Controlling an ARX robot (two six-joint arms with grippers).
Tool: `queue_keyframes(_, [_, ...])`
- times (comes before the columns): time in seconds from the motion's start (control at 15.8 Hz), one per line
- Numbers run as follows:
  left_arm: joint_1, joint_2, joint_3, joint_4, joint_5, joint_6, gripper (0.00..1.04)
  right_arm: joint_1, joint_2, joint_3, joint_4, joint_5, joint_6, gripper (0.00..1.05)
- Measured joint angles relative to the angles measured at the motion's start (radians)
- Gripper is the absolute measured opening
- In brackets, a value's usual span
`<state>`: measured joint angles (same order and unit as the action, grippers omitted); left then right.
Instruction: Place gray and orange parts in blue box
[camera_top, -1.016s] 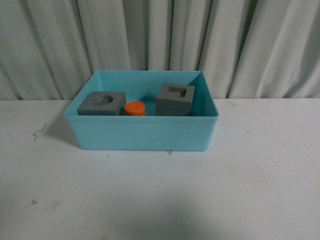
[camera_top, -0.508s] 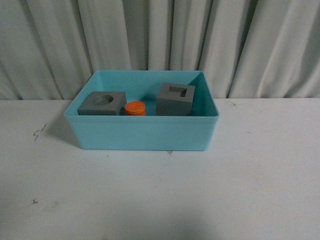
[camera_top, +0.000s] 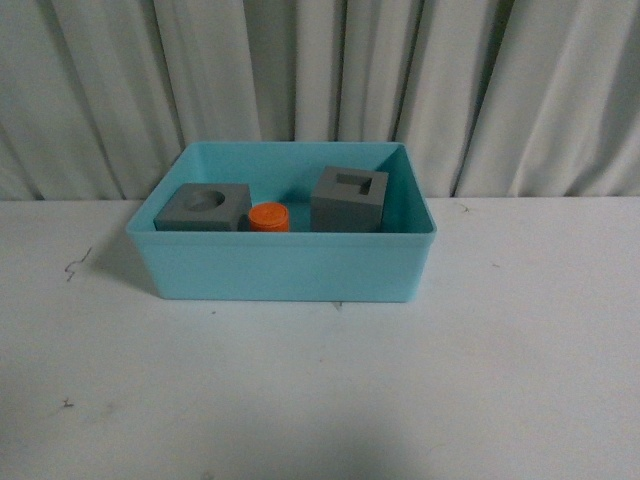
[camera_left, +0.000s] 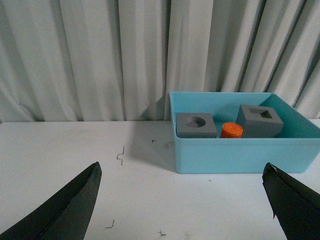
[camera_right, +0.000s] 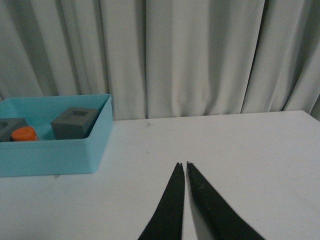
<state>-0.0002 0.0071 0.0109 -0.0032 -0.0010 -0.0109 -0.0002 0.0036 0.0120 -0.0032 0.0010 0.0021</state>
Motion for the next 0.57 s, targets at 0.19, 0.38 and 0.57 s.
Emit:
queue_keyframes(0.19, [0.0,0.0,0.0,0.0,0.0,0.0,0.98,0.0,0.0,0.0,0.0,0.0,0.0,0.38])
queue_keyframes(0.38, [0.0,0.0,0.0,0.0,0.0,0.0,0.98,0.0,0.0,0.0,0.0,0.0,0.0,0.76])
queue_keyframes(0.57, [0.0,0.0,0.0,0.0,0.0,0.0,0.98,0.0,0.0,0.0,0.0,0.0,0.0,0.97])
